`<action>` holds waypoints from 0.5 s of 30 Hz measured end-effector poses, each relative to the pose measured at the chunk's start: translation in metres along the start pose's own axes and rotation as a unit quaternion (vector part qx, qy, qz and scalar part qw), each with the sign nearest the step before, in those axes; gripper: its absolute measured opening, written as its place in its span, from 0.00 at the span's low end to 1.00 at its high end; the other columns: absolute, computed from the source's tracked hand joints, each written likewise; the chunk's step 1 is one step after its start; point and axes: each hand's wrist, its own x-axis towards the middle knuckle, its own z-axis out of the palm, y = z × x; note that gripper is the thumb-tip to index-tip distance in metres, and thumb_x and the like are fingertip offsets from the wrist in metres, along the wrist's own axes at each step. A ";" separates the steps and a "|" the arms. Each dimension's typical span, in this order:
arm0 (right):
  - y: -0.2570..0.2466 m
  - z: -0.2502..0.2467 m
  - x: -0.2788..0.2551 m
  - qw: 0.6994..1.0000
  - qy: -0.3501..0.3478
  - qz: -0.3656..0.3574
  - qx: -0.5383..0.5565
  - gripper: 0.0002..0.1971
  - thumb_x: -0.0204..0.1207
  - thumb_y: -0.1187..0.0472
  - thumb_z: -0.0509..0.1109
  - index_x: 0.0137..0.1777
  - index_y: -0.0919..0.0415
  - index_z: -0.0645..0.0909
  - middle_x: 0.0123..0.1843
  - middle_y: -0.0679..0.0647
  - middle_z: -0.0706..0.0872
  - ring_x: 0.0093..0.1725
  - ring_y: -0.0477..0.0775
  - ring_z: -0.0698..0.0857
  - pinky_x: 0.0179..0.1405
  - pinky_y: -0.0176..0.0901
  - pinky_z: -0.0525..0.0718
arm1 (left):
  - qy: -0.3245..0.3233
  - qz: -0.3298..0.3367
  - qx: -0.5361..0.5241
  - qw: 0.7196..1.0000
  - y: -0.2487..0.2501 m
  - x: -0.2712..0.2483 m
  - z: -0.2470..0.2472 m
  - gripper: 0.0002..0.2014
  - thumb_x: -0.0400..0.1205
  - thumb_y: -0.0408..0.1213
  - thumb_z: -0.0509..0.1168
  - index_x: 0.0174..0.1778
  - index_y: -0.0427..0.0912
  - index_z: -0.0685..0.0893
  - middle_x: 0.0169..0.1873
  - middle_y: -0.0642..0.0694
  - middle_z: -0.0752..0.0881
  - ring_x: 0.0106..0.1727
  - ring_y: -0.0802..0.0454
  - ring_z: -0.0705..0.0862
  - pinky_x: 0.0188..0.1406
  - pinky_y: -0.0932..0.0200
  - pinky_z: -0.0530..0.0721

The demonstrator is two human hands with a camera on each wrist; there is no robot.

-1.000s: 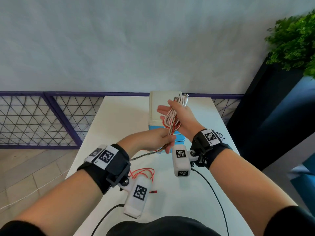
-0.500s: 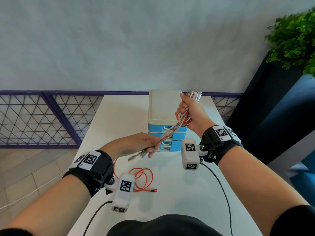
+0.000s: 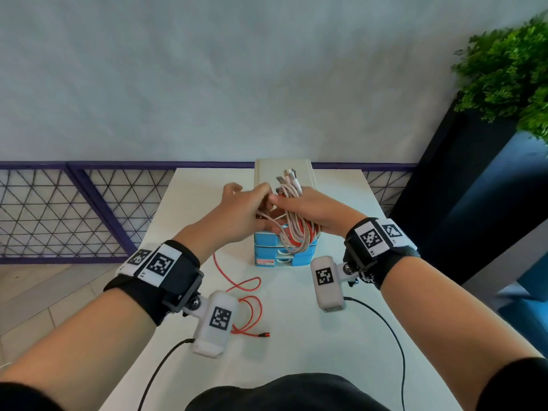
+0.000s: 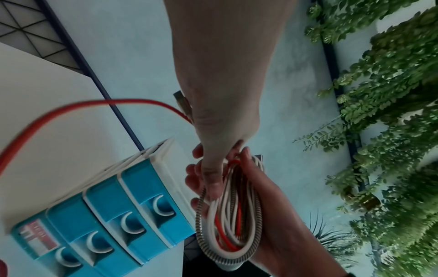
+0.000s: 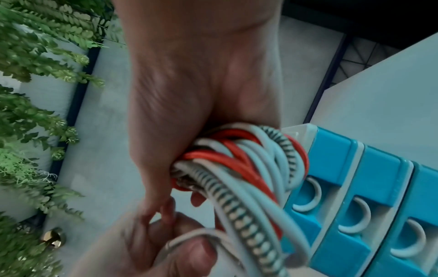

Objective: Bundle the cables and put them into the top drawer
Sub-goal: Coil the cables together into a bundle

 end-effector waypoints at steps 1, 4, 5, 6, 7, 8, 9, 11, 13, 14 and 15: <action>0.000 0.002 -0.001 1.000 -0.019 0.003 0.005 0.20 0.77 0.46 0.70 0.52 0.65 0.84 0.47 0.61 0.91 0.44 0.56 0.90 0.54 0.51 0.88 | 0.005 -0.010 -0.023 1.000 0.001 0.001 -0.002 0.25 0.67 0.51 0.77 0.45 0.52 0.66 0.39 0.56 0.86 0.54 0.50 0.77 0.66 0.51 0.61; 0.000 0.008 -0.006 0.995 -0.078 0.007 0.059 0.19 0.79 0.51 0.69 0.55 0.70 0.82 0.47 0.67 0.90 0.41 0.56 0.91 0.44 0.45 0.89 | -0.014 -0.021 -0.059 0.998 0.005 0.001 -0.006 0.33 0.59 0.49 0.82 0.44 0.51 0.62 0.35 0.49 0.83 0.49 0.44 0.77 0.45 0.47 0.79; 0.001 0.011 -0.007 0.993 -0.088 0.009 0.072 0.17 0.80 0.54 0.69 0.55 0.70 0.81 0.47 0.68 0.89 0.40 0.55 0.91 0.41 0.43 0.89 | -0.027 -0.017 -0.059 0.998 0.006 0.000 -0.007 0.34 0.59 0.48 0.82 0.44 0.51 0.62 0.34 0.47 0.84 0.44 0.44 0.81 0.39 0.44 0.82; 0.002 0.012 -0.008 0.993 -0.093 0.010 0.076 0.16 0.80 0.56 0.69 0.56 0.72 0.80 0.47 0.69 0.88 0.39 0.55 0.91 0.41 0.42 0.89 | -0.040 -0.013 -0.050 0.998 0.009 -0.001 -0.008 0.34 0.60 0.47 0.82 0.45 0.51 0.61 0.35 0.46 0.85 0.40 0.45 0.83 0.35 0.44 0.83; 0.003 0.013 -0.009 0.992 -0.097 0.011 0.075 0.16 0.80 0.57 0.69 0.57 0.73 0.79 0.48 0.70 0.87 0.40 0.56 0.90 0.43 0.43 0.90 | -0.049 -0.010 -0.034 0.998 0.010 -0.002 -0.008 0.34 0.61 0.47 0.81 0.47 0.51 0.61 0.35 0.47 0.85 0.37 0.46 0.84 0.33 0.46 0.82; 0.006 0.014 -0.009 0.992 -0.104 0.010 0.074 0.17 0.80 0.58 0.69 0.58 0.73 0.79 0.48 0.70 0.86 0.40 0.56 0.89 0.45 0.43 0.90 | -0.055 -0.009 -0.016 0.998 0.011 -0.003 -0.008 0.34 0.61 0.48 0.81 0.48 0.50 0.61 0.35 0.48 0.85 0.36 0.47 0.84 0.31 0.48 0.81; 0.008 0.014 -0.010 0.990 -0.113 0.010 0.078 0.16 0.80 0.58 0.69 0.58 0.73 0.79 0.48 0.71 0.85 0.39 0.55 0.89 0.44 0.43 0.90 | -0.059 -0.009 0.002 0.998 0.013 -0.003 -0.008 0.34 0.61 0.50 0.80 0.49 0.50 0.61 0.35 0.49 0.85 0.36 0.48 0.84 0.30 0.49 0.80; 0.011 0.014 -0.013 0.988 -0.129 0.013 0.086 0.14 0.81 0.59 0.68 0.57 0.71 0.79 0.47 0.70 0.84 0.35 0.51 0.89 0.38 0.40 0.89 | -0.066 -0.008 0.047 0.997 0.015 -0.001 -0.009 0.36 0.59 0.56 0.80 0.51 0.49 0.64 0.34 0.50 0.84 0.35 0.49 0.83 0.27 0.52 0.77; 0.013 0.014 -0.013 0.987 -0.130 0.019 0.096 0.11 0.80 0.60 0.69 0.53 0.70 0.80 0.44 0.68 0.85 0.34 0.51 0.89 0.37 0.41 0.88 | -0.103 -0.029 0.055 0.993 0.016 0.003 -0.014 0.36 0.57 0.58 0.80 0.50 0.49 0.66 0.33 0.50 0.83 0.30 0.50 0.82 0.23 0.54 0.77; 0.014 0.013 -0.014 0.988 -0.123 0.017 0.093 0.09 0.79 0.62 0.70 0.50 0.69 0.81 0.40 0.65 0.86 0.34 0.52 0.88 0.37 0.42 0.88 | -0.140 -0.052 0.019 0.989 0.015 0.007 -0.017 0.35 0.58 0.57 0.80 0.50 0.49 0.67 0.34 0.49 0.84 0.28 0.51 0.83 0.24 0.54 0.79; 0.016 0.012 -0.013 0.990 -0.111 0.015 0.082 0.06 0.78 0.64 0.71 0.47 0.69 0.83 0.37 0.62 0.86 0.33 0.53 0.87 0.37 0.44 0.88 | -0.182 -0.077 -0.041 0.979 0.013 0.009 -0.021 0.33 0.60 0.54 0.80 0.51 0.49 0.67 0.34 0.48 0.86 0.27 0.51 0.83 0.26 0.55 0.80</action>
